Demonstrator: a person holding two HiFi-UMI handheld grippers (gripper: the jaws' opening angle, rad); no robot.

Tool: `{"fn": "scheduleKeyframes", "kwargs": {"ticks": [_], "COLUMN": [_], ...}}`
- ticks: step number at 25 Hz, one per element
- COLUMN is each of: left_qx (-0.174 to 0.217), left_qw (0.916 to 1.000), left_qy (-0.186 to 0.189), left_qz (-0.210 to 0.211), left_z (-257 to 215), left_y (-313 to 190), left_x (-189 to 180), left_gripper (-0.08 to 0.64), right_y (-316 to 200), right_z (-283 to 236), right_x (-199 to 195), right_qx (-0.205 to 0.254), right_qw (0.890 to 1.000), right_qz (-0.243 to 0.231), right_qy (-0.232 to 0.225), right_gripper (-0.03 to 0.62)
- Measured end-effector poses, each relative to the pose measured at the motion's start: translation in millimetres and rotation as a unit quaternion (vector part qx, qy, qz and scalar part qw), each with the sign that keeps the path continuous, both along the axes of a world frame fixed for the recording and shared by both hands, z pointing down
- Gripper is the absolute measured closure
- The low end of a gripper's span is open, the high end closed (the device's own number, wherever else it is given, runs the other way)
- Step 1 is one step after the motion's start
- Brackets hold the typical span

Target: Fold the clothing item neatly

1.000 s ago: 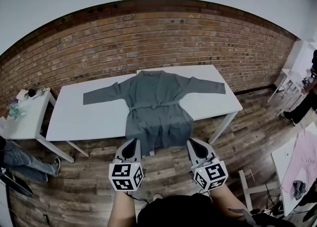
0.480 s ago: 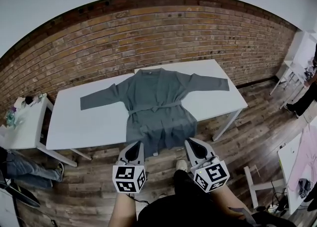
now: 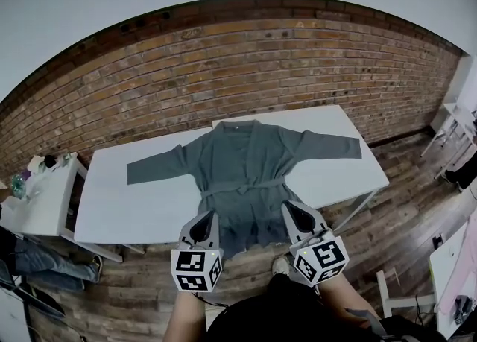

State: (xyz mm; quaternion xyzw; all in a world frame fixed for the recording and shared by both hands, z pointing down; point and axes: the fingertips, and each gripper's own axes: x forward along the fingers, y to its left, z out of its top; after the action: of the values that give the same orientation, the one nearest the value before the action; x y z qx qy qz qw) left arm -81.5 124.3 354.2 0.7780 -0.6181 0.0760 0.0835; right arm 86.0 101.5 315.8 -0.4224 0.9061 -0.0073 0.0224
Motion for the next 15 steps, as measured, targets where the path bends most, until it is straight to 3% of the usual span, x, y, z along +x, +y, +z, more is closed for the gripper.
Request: {"fn": "scheduleKeyframes", "kwargs": {"ticks": [2,7,15], "left_qx": [0.011,0.032,0.018], "left_qw": [0.9996,0.9991,0.9995], "left_qy": [-0.019,-0.006,-0.007], "left_qz": [-0.016,-0.028,-0.027], "left_z": [-6.7,-30.9,-30.4], "left_y": [-21.5,-75.4,-153.8], "left_x": [-1.9,1.9,31.9], "left_gripper": [0.568,0.568,0.568], "right_y": [-24.6,-81.2,-166.2], "right_z": [-2.6,-14.2,-5.7], "right_x": [2.3,16.2,40.3], "right_qx": [-0.001,0.009,-0.015], "right_qw": [1.000,1.000,1.000], "right_qz": [0.004,0.015,0.018], "right_qy": [0.000,0.006,0.008], "right_gripper": [0.592,0.592,0.592]}}
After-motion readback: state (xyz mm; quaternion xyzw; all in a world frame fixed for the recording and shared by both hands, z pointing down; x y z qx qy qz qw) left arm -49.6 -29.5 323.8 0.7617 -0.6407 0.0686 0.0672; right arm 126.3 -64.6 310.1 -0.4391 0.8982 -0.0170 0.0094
